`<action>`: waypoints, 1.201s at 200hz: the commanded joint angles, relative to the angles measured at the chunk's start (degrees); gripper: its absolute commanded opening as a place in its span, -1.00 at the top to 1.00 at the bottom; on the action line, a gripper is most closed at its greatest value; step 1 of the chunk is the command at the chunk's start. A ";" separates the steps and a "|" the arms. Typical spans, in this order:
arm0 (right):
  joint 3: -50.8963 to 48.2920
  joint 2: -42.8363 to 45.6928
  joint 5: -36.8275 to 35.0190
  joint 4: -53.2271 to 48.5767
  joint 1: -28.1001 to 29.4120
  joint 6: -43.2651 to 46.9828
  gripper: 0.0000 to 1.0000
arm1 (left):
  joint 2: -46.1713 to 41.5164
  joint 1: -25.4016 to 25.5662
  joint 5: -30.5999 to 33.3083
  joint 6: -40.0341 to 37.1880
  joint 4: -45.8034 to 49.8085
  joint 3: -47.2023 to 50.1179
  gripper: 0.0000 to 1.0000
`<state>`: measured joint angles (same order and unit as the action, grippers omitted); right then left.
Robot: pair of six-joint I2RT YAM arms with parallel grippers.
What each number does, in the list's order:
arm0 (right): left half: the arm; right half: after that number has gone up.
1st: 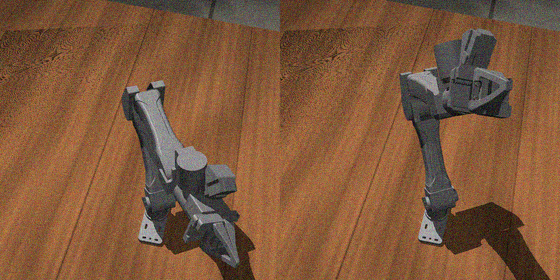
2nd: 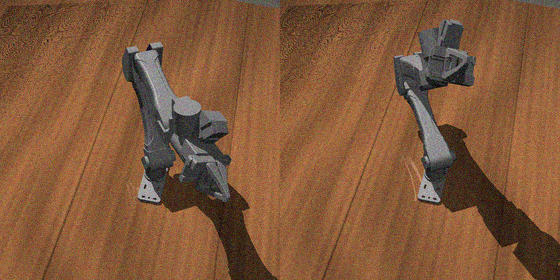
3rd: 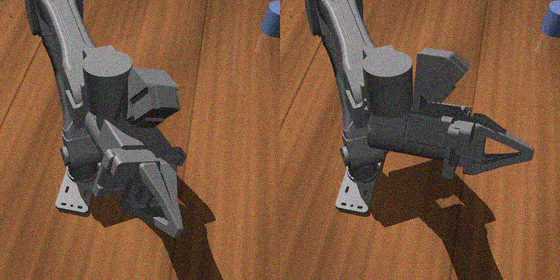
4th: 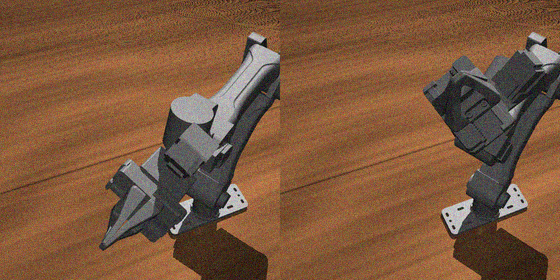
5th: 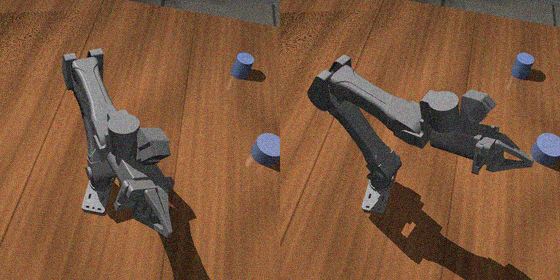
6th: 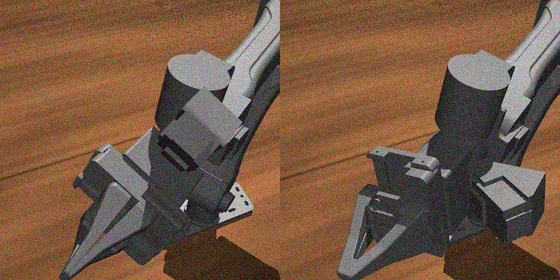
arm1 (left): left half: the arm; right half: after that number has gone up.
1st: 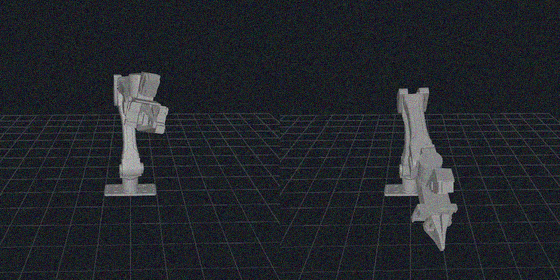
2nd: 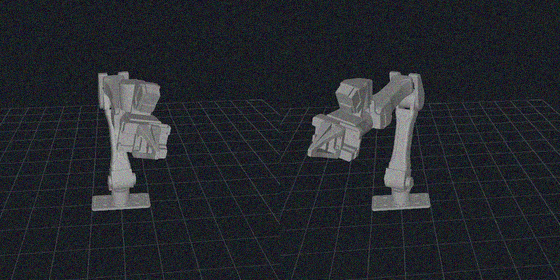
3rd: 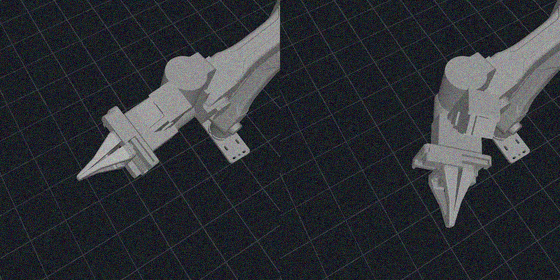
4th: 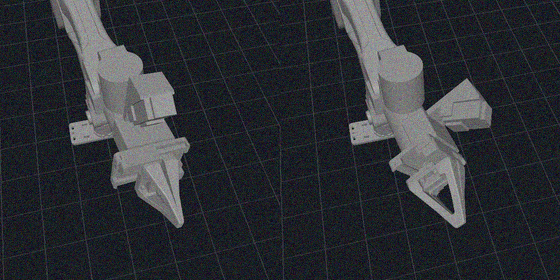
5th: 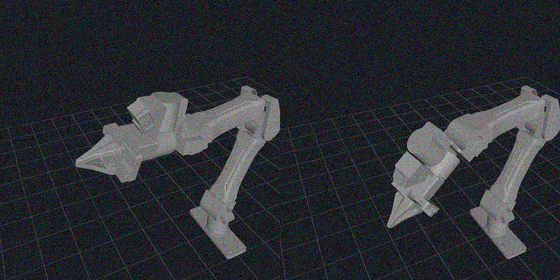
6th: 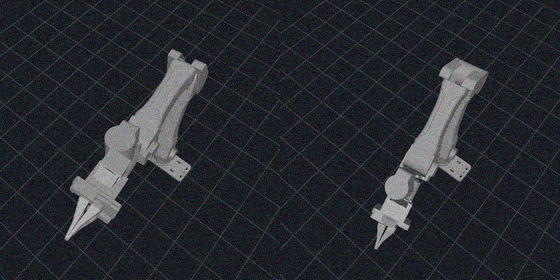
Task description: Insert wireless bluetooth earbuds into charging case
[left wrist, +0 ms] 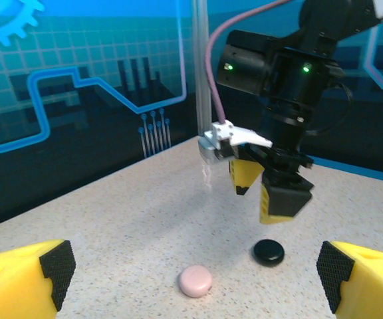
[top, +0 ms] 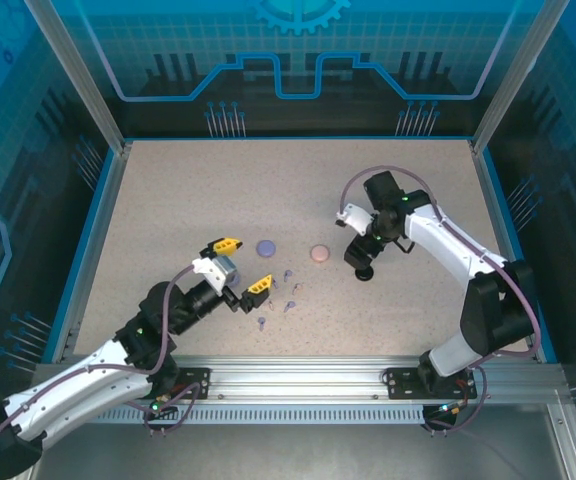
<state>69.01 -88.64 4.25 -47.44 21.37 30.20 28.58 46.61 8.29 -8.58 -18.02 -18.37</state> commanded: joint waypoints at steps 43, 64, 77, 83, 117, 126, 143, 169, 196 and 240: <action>3.02 -5.21 -3.78 6.99 5.44 17.07 -0.88 | -2.27 -0.28 11.55 1.79 3.30 0.26 -0.96; 4.39 -8.31 -4.22 7.51 7.12 20.29 -0.91 | -2.38 -0.50 15.11 1.66 4.23 -0.03 -0.97; 4.88 -9.95 -4.90 8.18 8.01 22.16 -0.91 | -2.35 -0.94 16.74 1.49 5.83 -0.76 -0.97; 5.03 -10.54 -5.36 8.53 8.44 22.94 -0.92 | -2.39 -1.23 17.36 1.61 6.34 -1.17 -0.97; 5.41 -13.71 -6.16 11.07 10.08 25.60 -0.92 | -2.65 -3.45 17.95 3.56 8.98 -1.78 -0.97; 5.50 -14.39 -6.18 11.59 10.25 26.06 -0.92 | -2.87 -4.08 17.87 4.12 9.61 -1.76 -0.97; 6.07 -15.85 -5.66 12.24 10.36 26.70 -0.91 | -3.41 -4.91 17.48 5.02 10.06 -1.50 -0.97; 7.33 -18.42 -5.47 12.37 10.71 27.62 -0.91 | -3.83 -5.83 16.91 5.77 10.35 -1.23 -0.97; 8.88 -21.06 -4.83 11.92 10.80 27.84 -0.88 | -3.79 -6.61 16.51 6.24 10.29 -0.97 -0.97; 12.67 -26.01 -4.06 8.24 10.81 27.90 -0.66 | -3.75 -7.26 15.00 6.30 10.20 -0.70 -0.97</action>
<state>78.65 -111.79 -1.17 -35.99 31.27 57.58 25.39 39.88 24.21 -2.98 -7.75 -18.17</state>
